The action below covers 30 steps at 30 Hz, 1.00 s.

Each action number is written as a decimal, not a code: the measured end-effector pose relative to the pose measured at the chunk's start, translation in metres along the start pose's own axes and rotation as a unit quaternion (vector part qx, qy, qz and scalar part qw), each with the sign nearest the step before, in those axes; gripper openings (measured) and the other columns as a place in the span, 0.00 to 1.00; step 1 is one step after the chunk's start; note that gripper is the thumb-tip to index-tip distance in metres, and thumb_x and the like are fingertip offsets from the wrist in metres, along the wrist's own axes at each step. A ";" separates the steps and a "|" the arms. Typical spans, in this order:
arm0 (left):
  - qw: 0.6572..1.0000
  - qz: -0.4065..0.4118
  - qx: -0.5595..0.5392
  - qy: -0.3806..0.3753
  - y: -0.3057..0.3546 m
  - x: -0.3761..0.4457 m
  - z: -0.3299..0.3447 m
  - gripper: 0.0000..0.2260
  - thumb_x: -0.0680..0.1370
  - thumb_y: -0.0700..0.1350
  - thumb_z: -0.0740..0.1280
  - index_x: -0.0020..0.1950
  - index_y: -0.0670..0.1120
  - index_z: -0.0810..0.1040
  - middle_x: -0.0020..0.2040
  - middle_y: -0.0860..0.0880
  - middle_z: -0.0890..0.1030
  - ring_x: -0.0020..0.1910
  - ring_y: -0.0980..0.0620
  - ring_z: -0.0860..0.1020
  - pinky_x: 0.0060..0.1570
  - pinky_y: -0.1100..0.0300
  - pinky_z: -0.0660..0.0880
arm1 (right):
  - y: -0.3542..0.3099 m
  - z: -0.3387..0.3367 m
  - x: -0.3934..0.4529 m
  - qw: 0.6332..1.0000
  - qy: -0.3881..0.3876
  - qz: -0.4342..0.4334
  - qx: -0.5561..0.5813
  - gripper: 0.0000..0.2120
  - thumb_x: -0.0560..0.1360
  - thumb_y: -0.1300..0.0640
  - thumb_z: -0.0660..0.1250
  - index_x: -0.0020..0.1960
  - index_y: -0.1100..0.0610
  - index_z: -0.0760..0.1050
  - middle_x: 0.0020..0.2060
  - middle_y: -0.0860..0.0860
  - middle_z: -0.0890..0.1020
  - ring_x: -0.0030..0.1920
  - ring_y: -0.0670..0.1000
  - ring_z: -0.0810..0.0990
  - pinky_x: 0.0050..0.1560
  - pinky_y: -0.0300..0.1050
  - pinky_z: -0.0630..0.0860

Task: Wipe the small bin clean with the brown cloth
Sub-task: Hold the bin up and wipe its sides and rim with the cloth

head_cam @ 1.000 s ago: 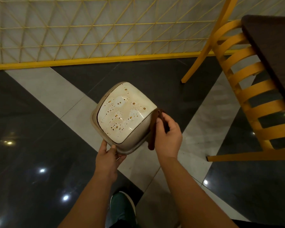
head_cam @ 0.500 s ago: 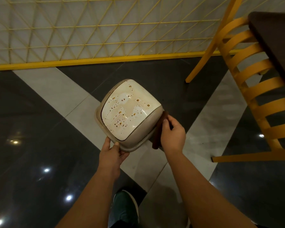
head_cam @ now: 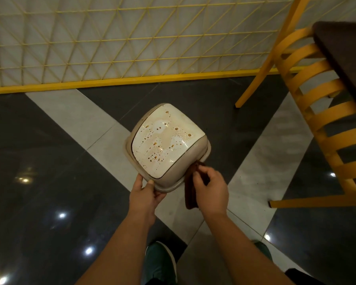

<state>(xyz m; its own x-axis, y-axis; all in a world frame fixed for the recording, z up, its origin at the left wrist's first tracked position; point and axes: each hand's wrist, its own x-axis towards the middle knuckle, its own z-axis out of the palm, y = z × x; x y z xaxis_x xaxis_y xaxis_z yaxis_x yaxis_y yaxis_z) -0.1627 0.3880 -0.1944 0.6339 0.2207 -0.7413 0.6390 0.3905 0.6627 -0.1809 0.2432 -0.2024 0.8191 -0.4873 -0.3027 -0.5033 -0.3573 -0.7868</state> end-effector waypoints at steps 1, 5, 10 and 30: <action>1.000 0.001 0.005 -0.003 0.000 0.000 0.000 0.24 0.82 0.36 0.59 0.75 0.54 0.64 0.48 0.45 0.82 0.52 0.46 0.81 0.43 0.56 0.79 | 0.001 -0.002 0.008 1.000 0.000 -0.004 -0.009 0.12 0.77 0.50 0.65 0.60 0.45 0.75 0.52 0.43 0.76 0.52 0.45 0.76 0.55 0.44 0.76; 1.000 0.001 0.012 -0.010 0.000 0.001 0.000 0.24 0.81 0.36 0.59 0.75 0.54 0.63 0.45 0.44 0.81 0.52 0.44 0.81 0.43 0.56 0.79 | -0.004 -0.009 0.029 0.999 0.035 -0.011 -0.038 0.11 0.78 0.52 0.64 0.60 0.46 0.76 0.53 0.45 0.75 0.47 0.43 0.73 0.48 0.37 0.70; 0.999 0.008 0.028 -0.028 0.003 -0.001 -0.003 0.23 0.82 0.37 0.59 0.74 0.54 0.65 0.52 0.42 0.83 0.53 0.43 0.82 0.41 0.58 0.81 | 0.011 0.006 -0.020 0.983 -0.061 -0.124 -0.118 0.13 0.79 0.52 0.62 0.63 0.45 0.73 0.55 0.44 0.72 0.46 0.41 0.73 0.46 0.29 0.69; 0.996 0.059 -0.055 -0.039 -0.018 0.002 -0.005 0.21 0.81 0.39 0.61 0.72 0.55 0.70 0.50 0.49 0.85 0.52 0.47 0.82 0.46 0.55 0.79 | 0.023 0.003 0.001 0.939 0.028 -0.277 -0.203 0.12 0.73 0.58 0.70 0.56 0.51 0.79 0.46 0.50 0.76 0.36 0.45 0.74 0.33 0.35 0.75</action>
<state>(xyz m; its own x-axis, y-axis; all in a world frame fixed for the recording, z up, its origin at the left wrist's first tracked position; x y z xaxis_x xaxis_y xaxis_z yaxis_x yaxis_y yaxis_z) -0.1755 0.3859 -0.2081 0.7367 0.2033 -0.6449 0.5088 0.4616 0.7267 -0.1907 0.2373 -0.2221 0.9762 -0.1736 0.1302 -0.0764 -0.8367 -0.5423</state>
